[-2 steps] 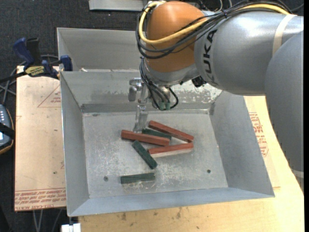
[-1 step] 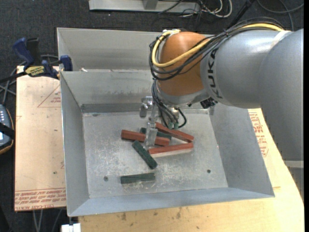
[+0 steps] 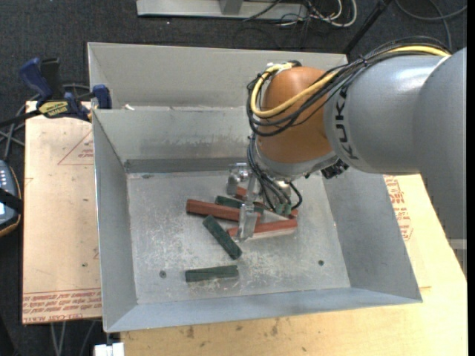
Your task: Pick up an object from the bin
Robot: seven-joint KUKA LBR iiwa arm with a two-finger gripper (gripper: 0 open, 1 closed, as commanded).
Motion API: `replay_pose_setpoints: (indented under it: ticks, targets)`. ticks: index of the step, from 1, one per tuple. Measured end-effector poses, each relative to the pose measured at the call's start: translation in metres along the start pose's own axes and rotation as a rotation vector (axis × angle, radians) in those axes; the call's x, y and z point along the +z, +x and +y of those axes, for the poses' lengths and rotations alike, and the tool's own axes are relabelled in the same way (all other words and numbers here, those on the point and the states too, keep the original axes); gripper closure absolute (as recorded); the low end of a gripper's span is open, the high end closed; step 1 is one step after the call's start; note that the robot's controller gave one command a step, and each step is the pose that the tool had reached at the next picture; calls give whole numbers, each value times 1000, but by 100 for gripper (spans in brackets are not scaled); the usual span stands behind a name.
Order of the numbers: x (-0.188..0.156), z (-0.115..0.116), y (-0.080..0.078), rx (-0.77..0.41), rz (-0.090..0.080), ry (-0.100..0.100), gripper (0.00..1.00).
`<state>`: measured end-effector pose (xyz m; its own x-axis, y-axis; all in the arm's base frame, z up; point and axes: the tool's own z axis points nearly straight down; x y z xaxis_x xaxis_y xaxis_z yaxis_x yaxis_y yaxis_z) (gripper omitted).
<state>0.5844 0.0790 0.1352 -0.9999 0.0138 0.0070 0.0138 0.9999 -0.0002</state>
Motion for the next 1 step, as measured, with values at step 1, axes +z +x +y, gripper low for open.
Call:
replay_pose_setpoints:
  ticks: [1]
  targets:
    - [-15,0,2,33,-11,-2,0]
